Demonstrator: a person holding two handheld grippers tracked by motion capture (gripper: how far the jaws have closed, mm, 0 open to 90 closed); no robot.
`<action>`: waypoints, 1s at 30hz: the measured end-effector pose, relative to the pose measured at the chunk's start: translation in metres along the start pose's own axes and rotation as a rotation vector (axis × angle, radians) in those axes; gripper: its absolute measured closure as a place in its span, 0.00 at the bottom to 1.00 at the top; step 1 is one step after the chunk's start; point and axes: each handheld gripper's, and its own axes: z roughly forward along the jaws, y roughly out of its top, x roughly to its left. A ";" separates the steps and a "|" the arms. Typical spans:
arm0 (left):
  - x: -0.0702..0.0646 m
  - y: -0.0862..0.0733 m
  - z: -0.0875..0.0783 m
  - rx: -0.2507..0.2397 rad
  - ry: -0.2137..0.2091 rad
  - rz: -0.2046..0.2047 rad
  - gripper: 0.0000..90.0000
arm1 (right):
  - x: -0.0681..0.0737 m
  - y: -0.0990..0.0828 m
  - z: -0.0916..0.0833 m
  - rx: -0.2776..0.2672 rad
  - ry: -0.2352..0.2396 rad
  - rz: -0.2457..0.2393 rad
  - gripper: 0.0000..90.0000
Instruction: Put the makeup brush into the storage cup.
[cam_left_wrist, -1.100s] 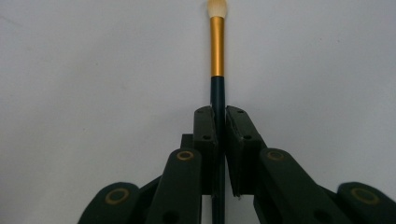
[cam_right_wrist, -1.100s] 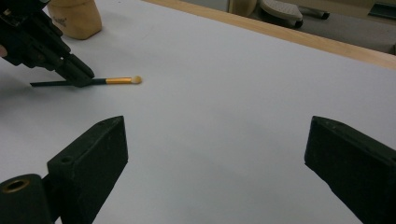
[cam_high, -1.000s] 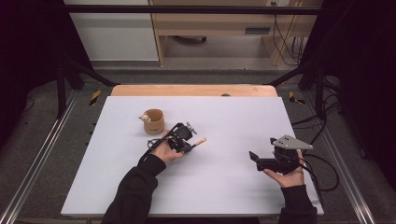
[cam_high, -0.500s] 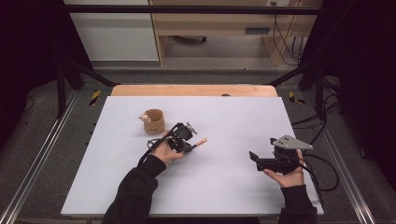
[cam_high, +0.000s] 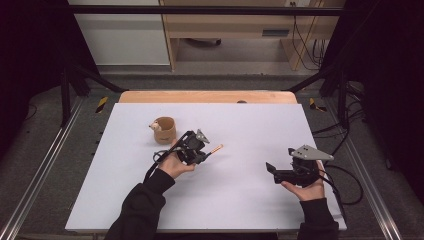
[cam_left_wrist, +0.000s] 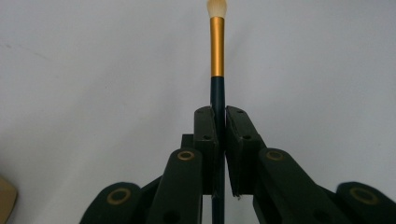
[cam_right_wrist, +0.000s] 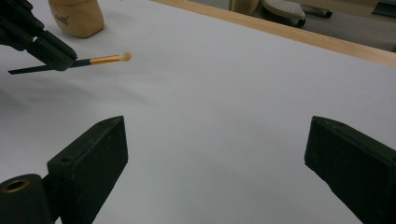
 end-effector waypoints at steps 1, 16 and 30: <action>-0.002 0.000 -0.002 -0.009 0.001 0.002 0.92 | 0.000 0.000 0.000 0.000 0.000 0.001 0.07; -0.020 -0.015 -0.025 -0.151 -0.003 -0.018 0.92 | 0.005 0.001 0.002 -0.004 0.013 -0.004 0.07; -0.032 -0.023 -0.035 -0.272 0.000 -0.078 0.92 | 0.014 0.004 0.004 -0.022 0.050 -0.006 0.09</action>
